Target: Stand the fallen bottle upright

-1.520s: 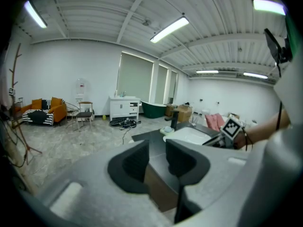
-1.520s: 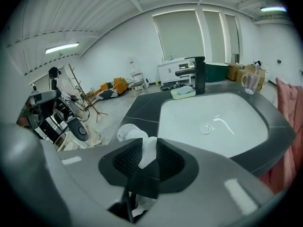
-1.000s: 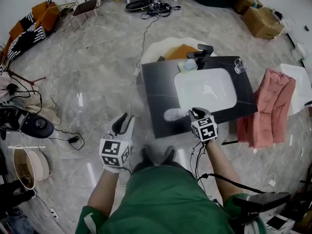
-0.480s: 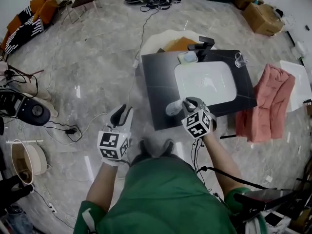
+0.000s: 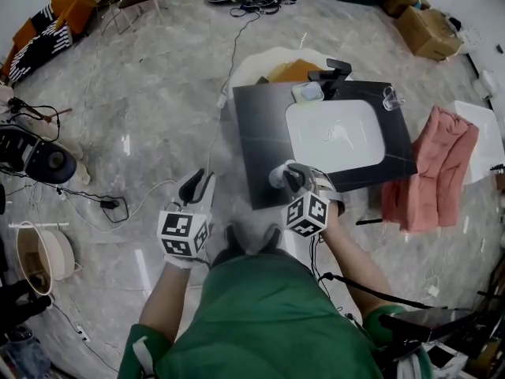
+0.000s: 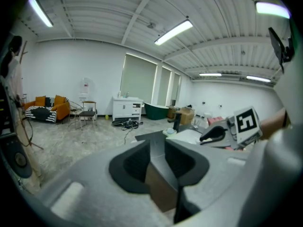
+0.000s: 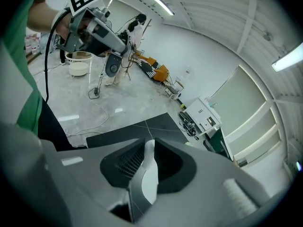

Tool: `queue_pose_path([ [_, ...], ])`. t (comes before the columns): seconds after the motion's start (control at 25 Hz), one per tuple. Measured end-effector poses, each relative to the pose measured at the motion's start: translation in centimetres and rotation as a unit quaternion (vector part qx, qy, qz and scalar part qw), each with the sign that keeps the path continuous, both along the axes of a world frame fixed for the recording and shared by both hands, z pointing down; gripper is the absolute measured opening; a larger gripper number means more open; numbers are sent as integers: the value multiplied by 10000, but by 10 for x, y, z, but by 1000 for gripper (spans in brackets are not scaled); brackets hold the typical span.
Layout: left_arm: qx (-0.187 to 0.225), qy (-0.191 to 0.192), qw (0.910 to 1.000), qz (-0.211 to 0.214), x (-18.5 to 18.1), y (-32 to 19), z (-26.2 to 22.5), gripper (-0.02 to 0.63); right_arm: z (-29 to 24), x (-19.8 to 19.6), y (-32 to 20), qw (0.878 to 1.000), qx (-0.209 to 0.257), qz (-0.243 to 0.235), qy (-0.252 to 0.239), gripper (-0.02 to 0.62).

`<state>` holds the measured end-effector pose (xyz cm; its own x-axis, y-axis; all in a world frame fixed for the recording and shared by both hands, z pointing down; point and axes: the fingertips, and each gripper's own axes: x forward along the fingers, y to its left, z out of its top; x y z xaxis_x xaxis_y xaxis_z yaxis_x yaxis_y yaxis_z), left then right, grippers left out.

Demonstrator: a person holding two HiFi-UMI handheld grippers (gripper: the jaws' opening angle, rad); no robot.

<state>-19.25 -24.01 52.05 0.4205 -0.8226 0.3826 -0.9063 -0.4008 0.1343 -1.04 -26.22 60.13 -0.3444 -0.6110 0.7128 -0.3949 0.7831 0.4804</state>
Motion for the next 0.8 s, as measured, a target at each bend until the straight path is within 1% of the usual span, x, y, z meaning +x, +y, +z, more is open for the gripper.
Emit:
queue_pose_path([
  [0.2,-6,31,10000,34,5,2,0,91,-1,-8,13,9992,-291,-70,-260,64],
  [0.4,-21,64,9999,93,12,7,-1,91,-1,-14,23,9969,-426,-59,-654,64],
  [0.56,8,42,9999,148,17,9,-5,91,-5,-15,25,9910,-623,126,-1180,78],
  [0.72,46,14,9998,179,20,10,-9,91,-25,-15,21,9833,-566,265,-1707,78],
  [0.8,52,4,9998,196,23,9,-9,91,-36,-11,17,9776,-534,397,-1998,77],
])
